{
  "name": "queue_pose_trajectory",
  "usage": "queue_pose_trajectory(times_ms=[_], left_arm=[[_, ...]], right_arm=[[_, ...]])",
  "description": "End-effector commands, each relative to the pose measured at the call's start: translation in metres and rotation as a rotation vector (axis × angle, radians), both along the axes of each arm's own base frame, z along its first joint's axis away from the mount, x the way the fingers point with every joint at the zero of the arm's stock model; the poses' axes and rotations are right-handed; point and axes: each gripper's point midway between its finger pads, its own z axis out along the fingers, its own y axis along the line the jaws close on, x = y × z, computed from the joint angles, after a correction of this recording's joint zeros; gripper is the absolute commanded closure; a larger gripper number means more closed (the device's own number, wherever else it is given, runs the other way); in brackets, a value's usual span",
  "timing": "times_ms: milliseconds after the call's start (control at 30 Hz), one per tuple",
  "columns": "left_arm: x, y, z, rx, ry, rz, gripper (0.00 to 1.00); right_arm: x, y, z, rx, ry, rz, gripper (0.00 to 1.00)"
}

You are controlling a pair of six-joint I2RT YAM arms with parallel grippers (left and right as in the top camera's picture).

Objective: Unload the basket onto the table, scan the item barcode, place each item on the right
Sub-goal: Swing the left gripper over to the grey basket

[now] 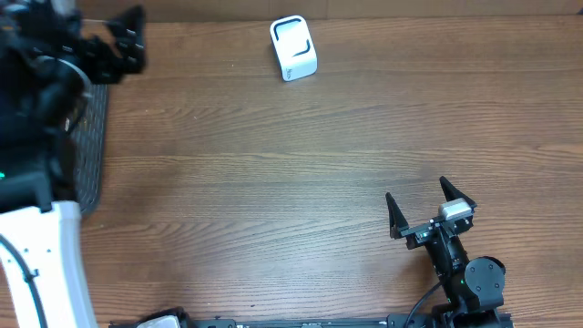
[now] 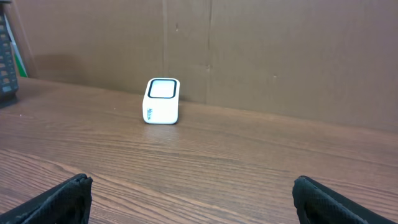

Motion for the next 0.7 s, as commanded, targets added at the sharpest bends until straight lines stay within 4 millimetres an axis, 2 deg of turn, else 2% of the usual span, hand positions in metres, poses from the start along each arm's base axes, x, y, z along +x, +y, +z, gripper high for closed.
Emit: queue_pose_trajectory(times_ms=[0, 67, 167, 233, 333, 467, 667], left_arm=[[0.003, 0.052, 0.031, -0.052, 0.017, 0.131, 0.0], [0.006, 0.09, 0.018, -0.115, 0.092, 0.239, 0.0], [0.004, 0.137, -0.011, -0.191, 0.18, 0.398, 0.0], [-0.004, 0.171, -0.039, -0.207, 0.265, 0.531, 0.0], [-0.019, 0.207, -0.078, -0.211, 0.396, 0.69, 0.0], [-0.042, 0.24, -0.126, -0.231, 0.569, 0.848, 0.0], [-0.054, 0.264, -0.172, -0.274, 0.712, 0.903, 0.0]], right_arm=[[0.001, -0.002, -0.002, -0.003, -0.002, -0.011, 0.0], [0.001, -0.002, -0.002, -0.003, -0.002, -0.011, 0.0], [0.001, -0.002, -0.002, -0.003, -0.002, -0.011, 0.0], [0.001, -0.002, -0.002, -0.003, -0.002, -0.011, 0.0], [0.001, -0.002, -0.002, -0.003, -0.002, -0.011, 0.0], [0.001, -0.002, -0.002, -0.003, -0.002, -0.011, 0.0], [0.001, -0.002, -0.002, -0.003, -0.002, -0.011, 0.0]])
